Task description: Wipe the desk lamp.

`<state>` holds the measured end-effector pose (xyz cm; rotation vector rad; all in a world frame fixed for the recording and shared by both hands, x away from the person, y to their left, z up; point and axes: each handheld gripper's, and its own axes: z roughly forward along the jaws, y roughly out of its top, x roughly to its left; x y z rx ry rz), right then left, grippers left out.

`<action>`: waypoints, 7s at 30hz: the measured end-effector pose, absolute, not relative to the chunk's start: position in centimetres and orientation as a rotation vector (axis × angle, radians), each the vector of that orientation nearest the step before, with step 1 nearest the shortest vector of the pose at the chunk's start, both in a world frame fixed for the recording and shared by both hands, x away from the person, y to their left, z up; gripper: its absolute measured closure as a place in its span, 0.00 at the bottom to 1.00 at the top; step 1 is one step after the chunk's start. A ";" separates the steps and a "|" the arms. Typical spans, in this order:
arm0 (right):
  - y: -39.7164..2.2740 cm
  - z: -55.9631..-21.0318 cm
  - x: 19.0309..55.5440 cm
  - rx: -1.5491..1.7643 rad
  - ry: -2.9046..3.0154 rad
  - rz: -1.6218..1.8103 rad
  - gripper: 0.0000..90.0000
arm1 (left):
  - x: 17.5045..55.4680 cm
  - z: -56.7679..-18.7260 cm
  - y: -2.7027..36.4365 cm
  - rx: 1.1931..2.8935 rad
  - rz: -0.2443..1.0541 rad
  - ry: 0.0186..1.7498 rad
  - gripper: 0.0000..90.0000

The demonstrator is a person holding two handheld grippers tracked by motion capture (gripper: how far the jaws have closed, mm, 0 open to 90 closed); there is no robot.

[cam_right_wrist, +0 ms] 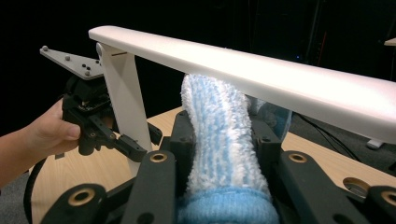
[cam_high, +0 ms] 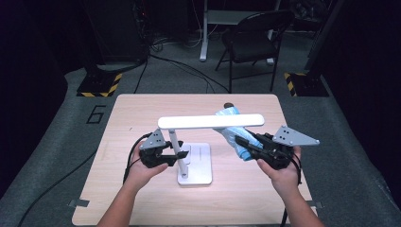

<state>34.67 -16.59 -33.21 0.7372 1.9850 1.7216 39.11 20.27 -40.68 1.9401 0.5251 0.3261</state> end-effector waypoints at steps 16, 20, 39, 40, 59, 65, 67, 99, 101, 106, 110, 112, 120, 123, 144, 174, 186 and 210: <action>-16.9 -33.4 34.5 0.731 1.991 1.726 0.76 | 39.2 -40.7 21.1 1.933 0.351 0.552 0.61; -16.5 -33.4 34.6 0.735 1.997 1.735 0.76 | 39.1 -40.7 21.1 1.936 0.353 0.551 0.61; -11.5 -32.9 35.4 0.656 2.066 1.763 0.76 | 39.0 -40.6 20.9 1.943 0.365 0.551 0.62; -11.3 -32.9 35.4 0.655 2.070 1.763 0.76 | 39.0 -40.6 20.9 1.947 0.368 0.546 0.62; -7.7 -32.8 35.8 0.604 2.096 1.788 0.76 | 38.8 -40.6 20.6 1.949 0.387 0.558 0.62; -7.1 -32.8 35.8 0.603 2.095 1.799 0.76 | 38.9 -40.6 20.8 1.952 0.381 0.557 0.62; -7.2 -32.7 35.9 0.598 2.094 1.794 0.76 | 38.9 -40.6 20.8 1.953 0.380 0.554 0.62; -14.3 -33.3 34.8 0.704 2.006 1.730 0.76 | 38.9 -40.6 20.7 1.951 0.376 0.550 0.62; -14.7 -33.3 34.8 0.703 1.997 1.725 0.76 | 38.9 -40.6 20.7 1.951 0.376 0.550 0.62; -15.7 -33.3 34.6 0.719 1.984 1.708 0.76 | 38.9 -40.6 20.7 1.951 0.376 0.549 0.62; -16.4 -33.4 34.5 0.730 1.974 1.700 0.76 | 38.9 -40.6 20.7 1.952 0.374 0.548 0.62; -16.8 -33.4 34.5 0.731 1.969 1.697 0.76 | 38.9 -40.6 20.7 1.950 0.373 0.548 0.62; -17.9 -33.3 34.4 0.728 1.967 1.681 0.76 | 38.9 -40.6 20.7 1.951 0.372 0.546 0.62; -18.2 -33.3 34.3 0.742 1.966 1.678 0.76 | 38.9 -40.6 20.8 1.952 0.373 0.546 0.62; -21.9 -33.5 34.2 0.778 1.927 1.659 0.76 | 38.9 -40.6 20.7 1.953 0.372 0.546 0.62; -24.7 -31.3 35.3 0.845 1.853 1.606 0.76 | 38.8 -40.6 20.6 1.955 0.356 0.547 0.62; -23.8 -28.9 35.0 0.772 1.842 1.630 0.76 | 38.8 -40.5 20.8 1.953 0.337 0.523 0.61; -21.4 -28.7 35.9 0.703 1.977 1.627 0.75 | 38.7 -40.4 21.0 1.944 0.327 0.499 0.60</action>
